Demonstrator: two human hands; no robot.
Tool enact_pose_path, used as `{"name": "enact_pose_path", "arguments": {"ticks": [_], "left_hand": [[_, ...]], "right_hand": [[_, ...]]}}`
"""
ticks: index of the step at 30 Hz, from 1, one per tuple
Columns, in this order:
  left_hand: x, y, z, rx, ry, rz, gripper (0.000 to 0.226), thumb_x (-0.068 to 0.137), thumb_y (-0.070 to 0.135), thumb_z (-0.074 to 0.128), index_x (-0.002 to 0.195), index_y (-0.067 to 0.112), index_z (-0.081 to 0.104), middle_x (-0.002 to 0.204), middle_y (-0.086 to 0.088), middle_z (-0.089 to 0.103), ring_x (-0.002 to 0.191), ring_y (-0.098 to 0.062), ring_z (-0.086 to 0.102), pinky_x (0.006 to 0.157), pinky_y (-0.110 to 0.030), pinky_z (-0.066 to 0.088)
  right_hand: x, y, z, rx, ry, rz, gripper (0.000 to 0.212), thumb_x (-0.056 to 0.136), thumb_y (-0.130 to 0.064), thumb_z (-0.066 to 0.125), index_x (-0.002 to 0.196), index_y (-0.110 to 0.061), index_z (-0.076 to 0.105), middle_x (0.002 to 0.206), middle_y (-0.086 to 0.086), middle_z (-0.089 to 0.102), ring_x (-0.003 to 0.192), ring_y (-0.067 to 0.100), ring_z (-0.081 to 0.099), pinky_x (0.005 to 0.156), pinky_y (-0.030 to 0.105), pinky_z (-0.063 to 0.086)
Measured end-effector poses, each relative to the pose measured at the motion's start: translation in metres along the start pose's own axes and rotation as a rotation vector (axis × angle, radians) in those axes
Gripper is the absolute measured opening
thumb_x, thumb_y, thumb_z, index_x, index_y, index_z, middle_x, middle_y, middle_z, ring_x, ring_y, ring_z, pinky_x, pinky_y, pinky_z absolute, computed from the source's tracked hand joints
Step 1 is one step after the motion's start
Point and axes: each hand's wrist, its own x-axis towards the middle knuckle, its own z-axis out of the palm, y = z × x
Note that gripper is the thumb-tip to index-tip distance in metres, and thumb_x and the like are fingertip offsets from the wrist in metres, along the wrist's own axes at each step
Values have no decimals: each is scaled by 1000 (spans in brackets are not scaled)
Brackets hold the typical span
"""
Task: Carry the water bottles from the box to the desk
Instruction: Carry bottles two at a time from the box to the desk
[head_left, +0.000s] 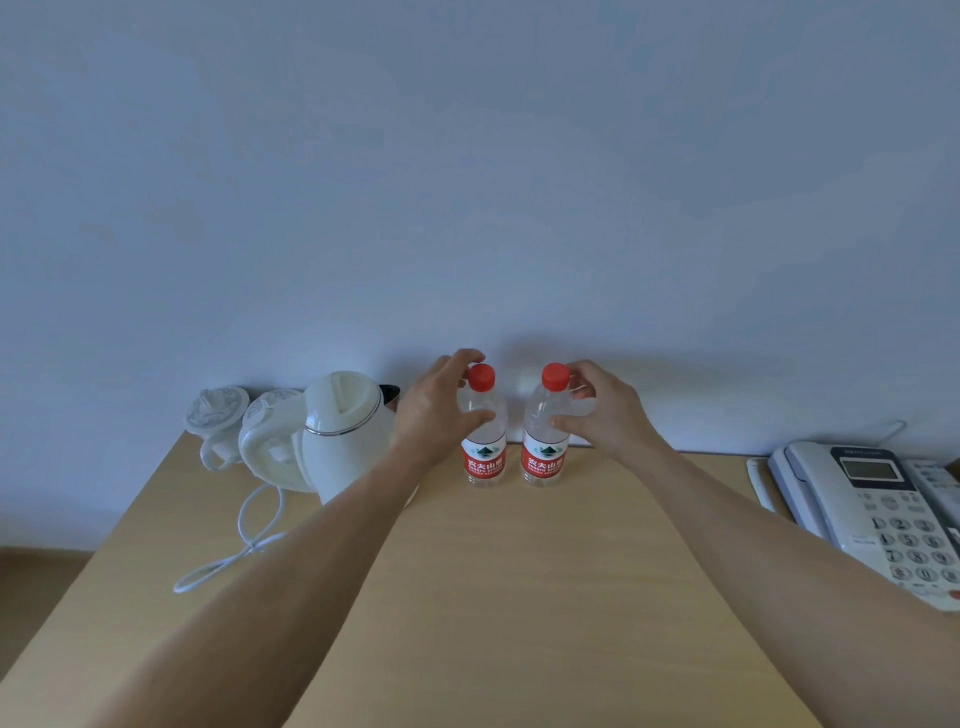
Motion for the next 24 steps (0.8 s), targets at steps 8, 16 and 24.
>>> {"name": "enact_pose_path", "arguments": {"ticks": [8, 16, 24], "left_hand": [[14, 13, -12, 94, -13, 57, 49, 73, 16, 89, 114, 14, 63, 95, -4, 68, 86, -24, 62, 78, -45, 55], [29, 20, -12, 82, -36, 52, 44, 75, 10, 85, 112, 7, 62, 96, -10, 67, 87, -31, 61, 80, -46, 53], [32, 21, -11, 116, -53, 49, 46, 78, 14, 85, 116, 10, 59, 100, -8, 66, 89, -28, 62, 82, -44, 53]], "right_hand": [[-1, -8, 0, -72, 23, -76, 43, 70, -18, 87, 104, -23, 62, 96, -11, 65, 90, 9, 59, 77, 23, 45], [-3, -15, 1, -170, 18, -99, 50, 70, -18, 87, 111, -12, 60, 102, 5, 66, 96, 22, 59, 82, 34, 48], [1, -19, 7, -165, 72, -103, 42, 71, -6, 81, 108, -9, 62, 97, 6, 66, 95, 26, 60, 83, 39, 50]]}}
